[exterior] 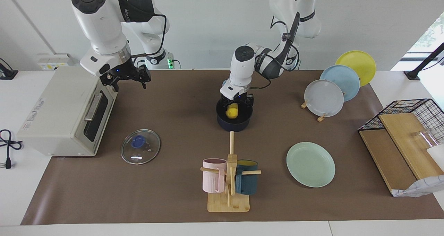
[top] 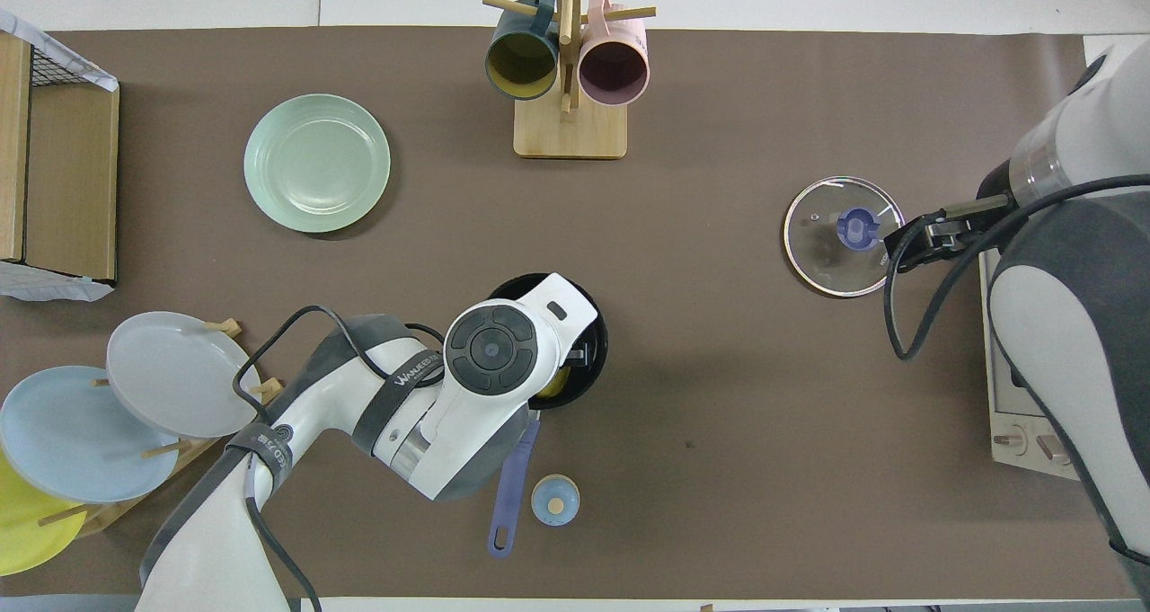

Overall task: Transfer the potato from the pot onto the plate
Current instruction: 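Grasp the yellow potato with the left gripper while the right gripper withdraws, then lift the potato out of the saucepan toward the green plate with the left gripper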

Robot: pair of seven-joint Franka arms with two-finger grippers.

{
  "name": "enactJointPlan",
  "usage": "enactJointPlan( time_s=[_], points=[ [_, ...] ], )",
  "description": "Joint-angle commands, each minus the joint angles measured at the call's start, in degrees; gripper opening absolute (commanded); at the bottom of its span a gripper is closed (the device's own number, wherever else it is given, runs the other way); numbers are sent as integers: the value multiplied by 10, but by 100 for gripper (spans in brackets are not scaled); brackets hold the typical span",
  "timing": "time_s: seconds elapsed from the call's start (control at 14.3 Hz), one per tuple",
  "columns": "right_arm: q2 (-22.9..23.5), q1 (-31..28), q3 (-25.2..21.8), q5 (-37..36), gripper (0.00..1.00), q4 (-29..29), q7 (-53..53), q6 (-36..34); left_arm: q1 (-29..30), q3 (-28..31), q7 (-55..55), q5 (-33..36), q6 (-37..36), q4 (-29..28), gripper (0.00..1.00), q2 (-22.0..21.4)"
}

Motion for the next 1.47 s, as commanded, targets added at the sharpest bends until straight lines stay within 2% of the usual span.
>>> enactJointPlan(
  time_s=[0.0, 0.07, 0.14, 0.21, 0.28, 0.49, 0.77, 0.91, 0.98, 1.19, 1.4],
  points=[
    [-7, 53, -80, 32, 100, -21, 7, 2, -14, 10, -16, 6, 17, -7, 84, 1],
    [-21, 58, -85, 32, 100, -40, 5, 5, -14, 10, -15, 6, 16, -7, 64, 1],
    [-30, 60, -87, 31, 100, -60, 7, 8, -14, 10, -14, 6, 15, -4, 32, 2],
    [-38, 62, -100, 30, 100, -74, 9, 16, -14, 10, -14, 6, 12, -1, 9, 4],
    [-43, 74, -114, 30, 100, -82, 9, 17, -12, 10, -11, 6, 9, 0, 0, 2],
    [-61, 89, -153, 30, 100, -89, 6, 19, -8, 10, -12, 5, -18, 14, 0, -9],
    [-65, 93, -159, 29, 100, -92, -3, 16, -2, 14, -10, -18, -125, 85, 0, -32],
    [-63, 93, -160, 27, 100, -89, -3, 20, 40, 13, 4, -27, -222, 168, 0, -35],
    [-61, 92, -159, 27, 100, -86, -3, 25, 57, 14, 15, -28, -249, 207, 0, -32],
    [-57, 86, -159, 29, 100, -84, -1, 27, 151, 16, 102, -45, -271, 280, 0, -4],
    [-57, 81, -160, 30, 100, -83, 3, 28, 218, 17, 234, -42, -245, 288, 0, 11]
  ],
)
